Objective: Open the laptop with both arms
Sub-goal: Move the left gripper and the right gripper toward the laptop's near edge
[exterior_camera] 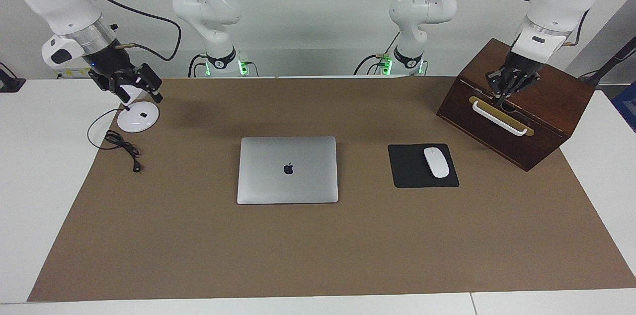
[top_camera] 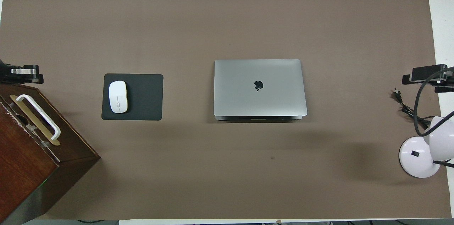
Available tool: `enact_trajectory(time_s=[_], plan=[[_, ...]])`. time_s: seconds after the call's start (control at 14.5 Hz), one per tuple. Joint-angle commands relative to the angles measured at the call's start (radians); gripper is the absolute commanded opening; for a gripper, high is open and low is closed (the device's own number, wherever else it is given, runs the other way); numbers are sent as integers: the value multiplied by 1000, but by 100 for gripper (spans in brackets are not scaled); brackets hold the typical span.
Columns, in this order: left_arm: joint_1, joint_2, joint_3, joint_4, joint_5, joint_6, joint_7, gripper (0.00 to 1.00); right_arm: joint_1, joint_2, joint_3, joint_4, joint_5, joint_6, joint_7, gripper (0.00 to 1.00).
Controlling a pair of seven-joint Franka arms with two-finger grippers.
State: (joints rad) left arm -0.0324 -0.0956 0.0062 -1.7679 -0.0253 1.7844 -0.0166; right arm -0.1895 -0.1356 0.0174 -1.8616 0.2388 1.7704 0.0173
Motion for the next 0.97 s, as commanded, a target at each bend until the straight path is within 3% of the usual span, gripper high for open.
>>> enact_trajectory(time_s=[0.0, 0.62, 0.9], plan=[[-12, -71, -8, -128, -40, 111, 4, 0, -25, -78, 9, -128, 118, 56, 85, 100], [-179, -225, -8, -491, -85, 515, 13, 0, 1, -298, 26, -511, 442, 299, 151, 100], [-293, -306, -5, -701, -85, 748, 23, 0, 140, -384, 29, -651, 534, 457, 228, 100]])
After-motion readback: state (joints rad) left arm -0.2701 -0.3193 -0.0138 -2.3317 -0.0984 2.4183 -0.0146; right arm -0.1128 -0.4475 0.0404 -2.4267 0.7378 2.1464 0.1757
